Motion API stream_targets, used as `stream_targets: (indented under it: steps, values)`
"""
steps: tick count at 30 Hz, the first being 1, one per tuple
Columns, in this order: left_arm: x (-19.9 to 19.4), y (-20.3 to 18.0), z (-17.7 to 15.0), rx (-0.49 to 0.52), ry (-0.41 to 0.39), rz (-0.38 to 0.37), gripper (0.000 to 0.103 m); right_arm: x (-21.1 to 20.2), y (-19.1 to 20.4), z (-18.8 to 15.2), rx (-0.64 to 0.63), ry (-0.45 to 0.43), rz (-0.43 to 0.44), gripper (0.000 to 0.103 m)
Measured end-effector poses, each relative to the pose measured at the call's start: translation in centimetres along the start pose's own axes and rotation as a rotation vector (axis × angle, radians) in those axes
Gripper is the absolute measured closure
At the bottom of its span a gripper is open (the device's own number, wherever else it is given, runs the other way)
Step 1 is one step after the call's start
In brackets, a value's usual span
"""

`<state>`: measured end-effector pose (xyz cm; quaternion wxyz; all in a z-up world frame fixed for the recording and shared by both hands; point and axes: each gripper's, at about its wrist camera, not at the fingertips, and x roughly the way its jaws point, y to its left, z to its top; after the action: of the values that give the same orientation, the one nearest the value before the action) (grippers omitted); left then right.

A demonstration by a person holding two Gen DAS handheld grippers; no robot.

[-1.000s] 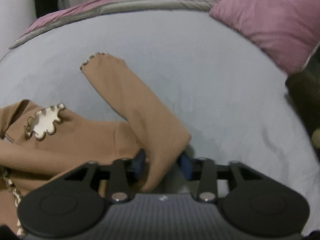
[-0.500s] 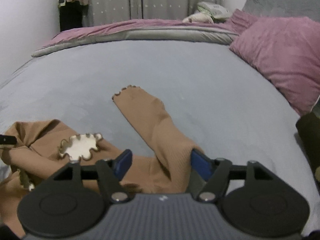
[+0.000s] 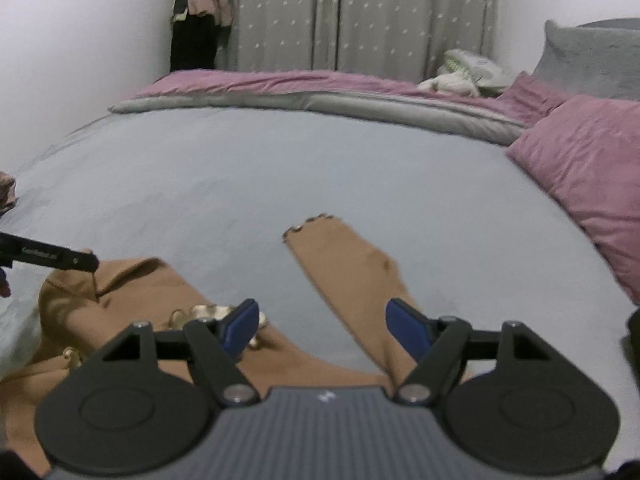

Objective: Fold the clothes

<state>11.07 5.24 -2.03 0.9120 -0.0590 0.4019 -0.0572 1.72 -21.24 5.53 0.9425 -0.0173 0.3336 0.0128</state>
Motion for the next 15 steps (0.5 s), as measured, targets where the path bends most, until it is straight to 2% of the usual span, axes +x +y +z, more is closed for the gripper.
stream_targets:
  steps: [7, 15]
  values:
    - [1.3, -0.4, -0.1, 0.028, -0.015, -0.023, 0.035, 4.0, 1.1, -0.3, -0.005, 0.087, 0.059, 0.03]
    - [1.8, -1.7, -0.7, 0.167, -0.055, -0.047, 0.034, 6.2, 1.9, -1.9, -0.028, 0.154, 0.074, 0.03]
